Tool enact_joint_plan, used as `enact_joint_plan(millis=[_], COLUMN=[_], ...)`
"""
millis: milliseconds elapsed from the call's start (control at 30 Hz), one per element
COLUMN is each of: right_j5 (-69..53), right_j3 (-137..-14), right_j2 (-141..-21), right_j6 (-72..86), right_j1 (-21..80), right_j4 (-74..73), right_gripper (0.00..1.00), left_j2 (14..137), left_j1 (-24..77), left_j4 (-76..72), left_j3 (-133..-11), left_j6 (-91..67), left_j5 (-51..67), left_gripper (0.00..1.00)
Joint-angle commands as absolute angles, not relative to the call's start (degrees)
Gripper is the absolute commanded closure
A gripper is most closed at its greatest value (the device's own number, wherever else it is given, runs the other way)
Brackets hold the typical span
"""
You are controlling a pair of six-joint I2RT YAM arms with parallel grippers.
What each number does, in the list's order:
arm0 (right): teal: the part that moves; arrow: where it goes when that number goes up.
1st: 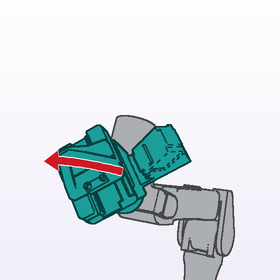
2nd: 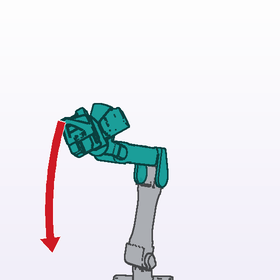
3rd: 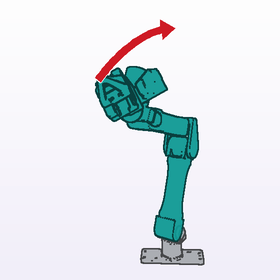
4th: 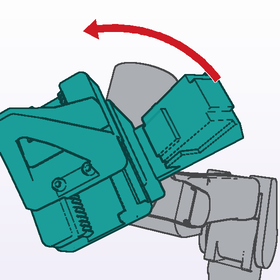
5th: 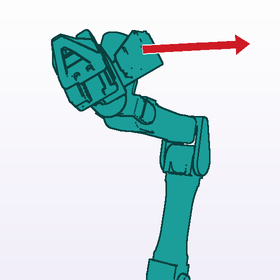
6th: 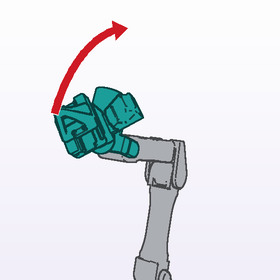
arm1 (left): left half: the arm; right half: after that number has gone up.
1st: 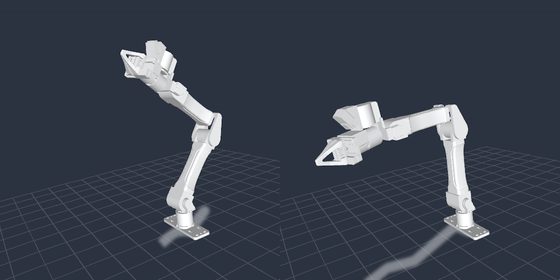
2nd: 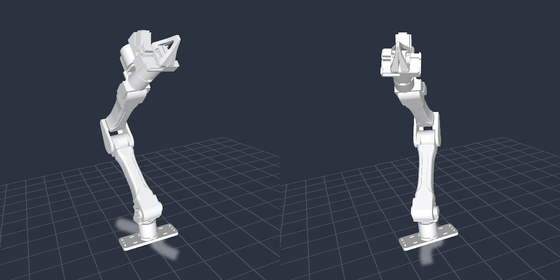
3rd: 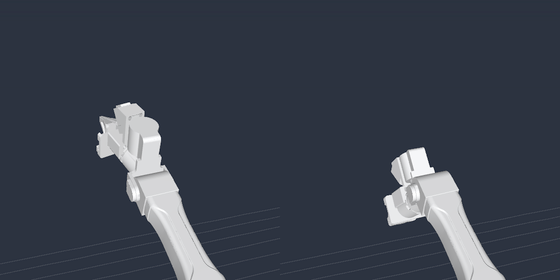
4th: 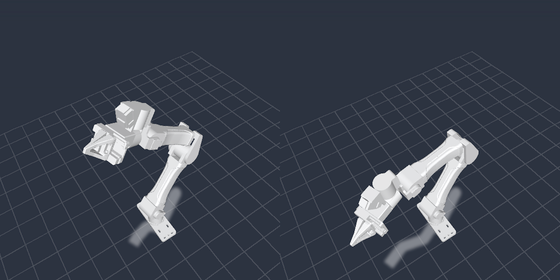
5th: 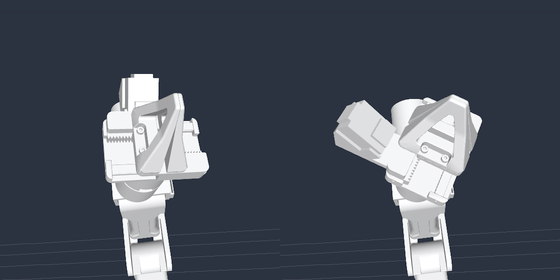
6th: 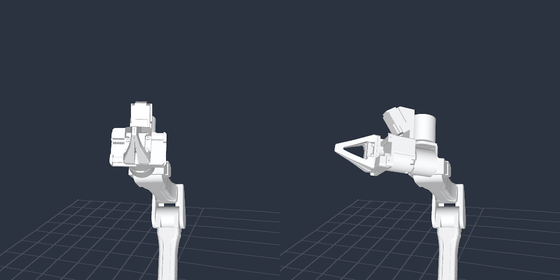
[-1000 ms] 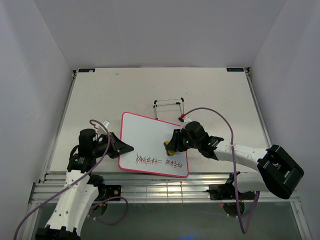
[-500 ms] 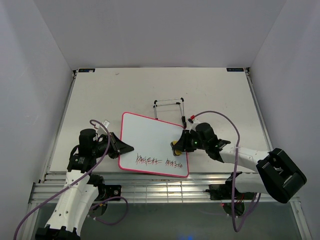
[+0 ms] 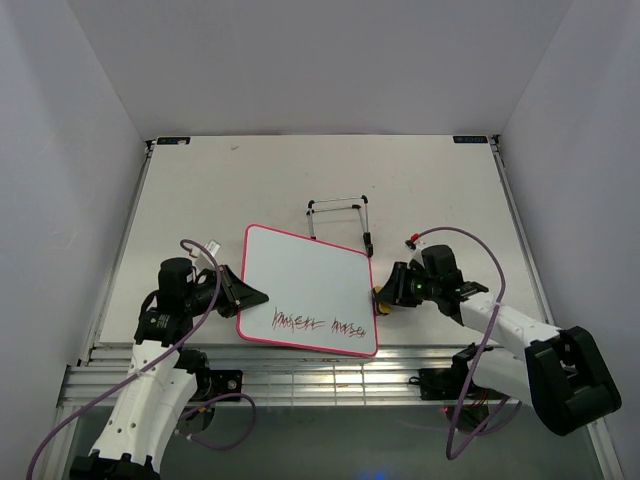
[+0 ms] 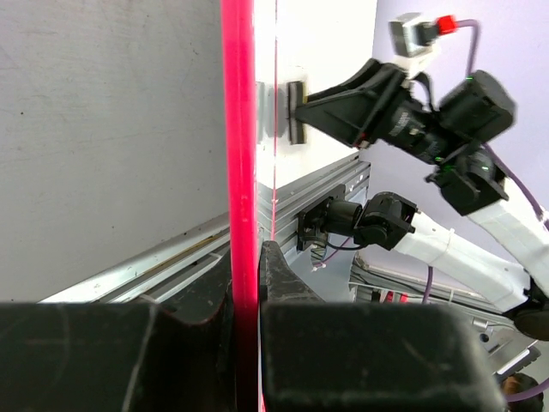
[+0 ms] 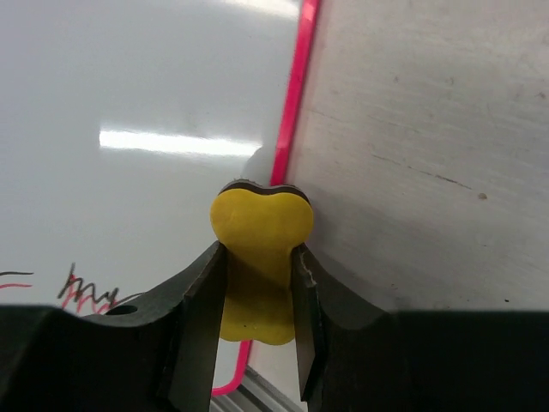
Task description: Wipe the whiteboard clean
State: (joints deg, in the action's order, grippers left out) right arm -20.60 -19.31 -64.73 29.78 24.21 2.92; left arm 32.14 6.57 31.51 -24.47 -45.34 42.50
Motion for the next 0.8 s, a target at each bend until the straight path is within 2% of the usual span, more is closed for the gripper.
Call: enact_joint_plan(millis=[0,100,200,400,433,567,767], right_j5=[-20.64,-25.57,-23.65,-3.98,-1.61,12.80,14.94], right_j3=[-26.53,-28.65,-29.62,-31.02,-31.63,-39.62,-53.86], right_j2=[-58.90,-55.64,-54.32,-53.26,-54.04,-63.07,-75.56], right_j6=[25.93,25.66,26.63,37.32,38.75,42.89,39.38], right_j1=[24.08,25.22,30.66,51.74,57.08,68.01,74.88], right_j4=[-5.53,-2.64,-1.06,7.01,7.55,5.11,1.59], right_gripper=[0.92,0.92,0.92,0.92,0.92,0.92,0.92], left_j2=[31.55,31.38,31.29,30.85,30.94,31.20,31.29], left_j1=[6.86,6.85,6.85,6.77,6.85,6.77,6.77], left_j4=[31.20,30.33,28.74,26.19,25.76,24.61,23.99], left_j3=[-26.54,-26.63,-26.37,-25.23,-25.05,-23.91,-23.91], left_j6=[-42.36,-43.15,-44.12,-45.62,-45.62,-46.31,-46.32], left_j5=[38.59,37.80,37.53,37.27,37.44,37.44,37.79], left_gripper=[1.00,1.00,1.00,1.00,1.00,1.00,1.00])
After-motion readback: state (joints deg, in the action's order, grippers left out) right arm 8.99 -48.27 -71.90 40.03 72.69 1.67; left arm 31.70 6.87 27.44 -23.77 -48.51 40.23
